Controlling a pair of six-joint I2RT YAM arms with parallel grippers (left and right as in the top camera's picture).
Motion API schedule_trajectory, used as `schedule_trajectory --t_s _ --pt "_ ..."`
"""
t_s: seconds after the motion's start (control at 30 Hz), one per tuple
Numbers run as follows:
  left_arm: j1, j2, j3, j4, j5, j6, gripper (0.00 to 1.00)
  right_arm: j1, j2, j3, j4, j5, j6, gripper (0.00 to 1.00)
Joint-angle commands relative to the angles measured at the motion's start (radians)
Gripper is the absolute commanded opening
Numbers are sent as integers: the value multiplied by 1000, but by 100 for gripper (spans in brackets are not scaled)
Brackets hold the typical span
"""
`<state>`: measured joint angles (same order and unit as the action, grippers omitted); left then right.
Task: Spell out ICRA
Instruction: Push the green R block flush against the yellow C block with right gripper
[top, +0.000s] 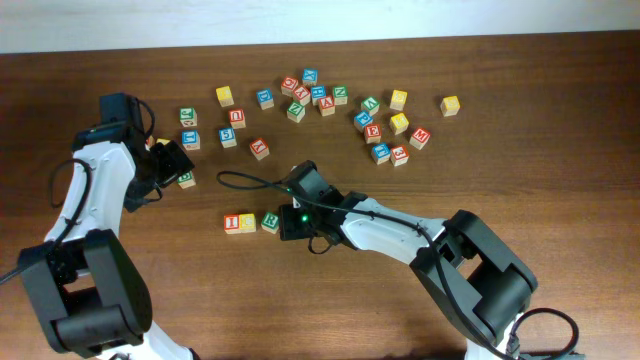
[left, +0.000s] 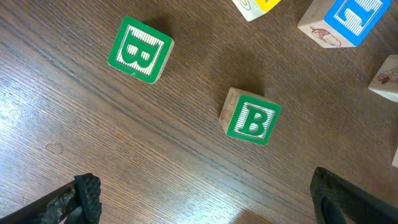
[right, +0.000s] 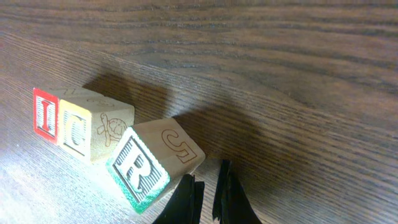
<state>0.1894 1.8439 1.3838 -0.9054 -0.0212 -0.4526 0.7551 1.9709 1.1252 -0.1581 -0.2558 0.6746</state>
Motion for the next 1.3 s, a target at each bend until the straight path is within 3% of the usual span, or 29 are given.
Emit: schedule_trajectory --t_s 0.0,0.47,0.63,0.8,1.27 --pt "-2 3 9 -1 7 5 99 3 21 -12 10 51 -1 4" --pt "-2 3 9 -1 7 5 99 4 22 -12 118 59 -12 4" --pt "-2 3 9 -1 7 5 99 4 22 -12 83 108 -12 4" --pt "-2 3 9 -1 7 5 99 13 22 -12 51 23 -11 4" --pt "-2 3 9 -1 7 5 99 36 22 -12 95 69 -11 4"
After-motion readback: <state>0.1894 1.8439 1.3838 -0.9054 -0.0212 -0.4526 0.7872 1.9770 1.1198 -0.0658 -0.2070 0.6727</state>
